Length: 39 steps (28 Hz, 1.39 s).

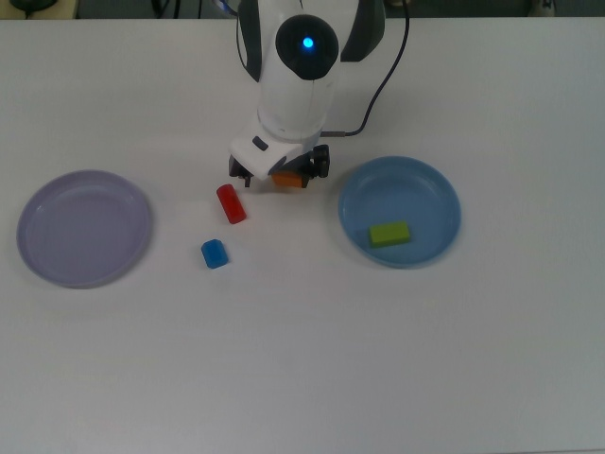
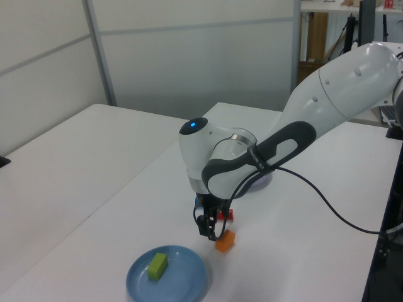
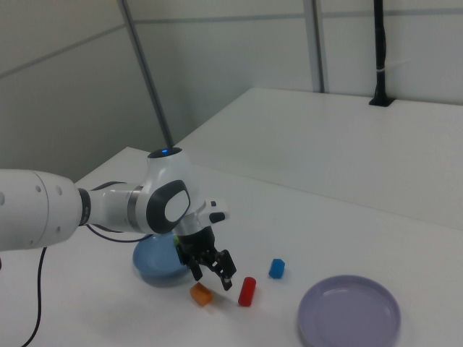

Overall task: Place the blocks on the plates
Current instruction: 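Close the gripper on the orange block and lift it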

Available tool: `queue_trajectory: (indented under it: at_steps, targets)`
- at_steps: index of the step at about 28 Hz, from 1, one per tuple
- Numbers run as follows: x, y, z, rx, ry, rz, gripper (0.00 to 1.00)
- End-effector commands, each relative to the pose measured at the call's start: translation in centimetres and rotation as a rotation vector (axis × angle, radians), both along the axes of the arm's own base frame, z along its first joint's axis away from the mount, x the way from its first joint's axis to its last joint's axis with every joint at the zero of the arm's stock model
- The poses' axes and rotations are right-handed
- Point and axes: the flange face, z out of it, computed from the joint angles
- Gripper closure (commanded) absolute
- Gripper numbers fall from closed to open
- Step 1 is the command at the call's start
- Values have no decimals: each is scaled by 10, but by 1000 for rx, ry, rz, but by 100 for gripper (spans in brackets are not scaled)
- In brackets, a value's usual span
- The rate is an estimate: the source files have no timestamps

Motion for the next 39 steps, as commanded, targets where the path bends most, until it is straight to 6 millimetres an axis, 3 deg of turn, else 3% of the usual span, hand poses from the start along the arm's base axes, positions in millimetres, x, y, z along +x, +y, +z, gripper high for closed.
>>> queue_trajectory:
  at_steps: [1, 10, 12, 13, 16, 24, 29, 31, 35, 39]
  targets:
    - [1, -1, 19, 3, -26, -88, 0]
    - [2, -5, 18, 4, -25, -85, 0]
    - [3, -12, 15, 4, -24, -94, 0]
    - [4, -25, 13, 11, -25, -110, 0]
    - [5, -33, 13, 30, -19, -102, 0]
    - [1, -23, 6, 94, -76, -97, 0]
    - [-11, -14, 7, 98, -107, -76, 0]
    - [-21, 1, 7, 101, -102, -48, 0]
    - [-29, 11, 6, 103, -94, -30, 0]
    - [-34, 13, 6, 101, -91, -26, 0]
